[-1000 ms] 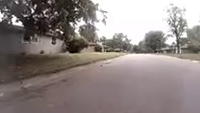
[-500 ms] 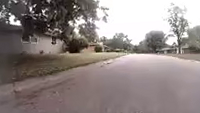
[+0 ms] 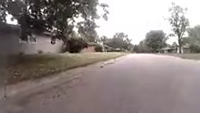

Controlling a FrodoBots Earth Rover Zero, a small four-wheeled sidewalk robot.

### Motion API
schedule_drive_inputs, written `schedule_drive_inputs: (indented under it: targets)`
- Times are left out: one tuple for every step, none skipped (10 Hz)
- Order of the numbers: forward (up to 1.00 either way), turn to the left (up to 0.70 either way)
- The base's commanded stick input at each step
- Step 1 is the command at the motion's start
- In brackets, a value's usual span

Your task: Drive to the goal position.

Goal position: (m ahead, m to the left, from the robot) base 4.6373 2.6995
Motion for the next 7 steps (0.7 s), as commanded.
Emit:
schedule_drive_inputs:
  targets:
    - [0.50, 0.00]
    - [0.50, 0.00]
    - [0.50, -0.02]
    - [0.50, -0.23]
    - [0.50, -0.48]
    - [0.50, -0.50]
    - [0.50, -0.50]
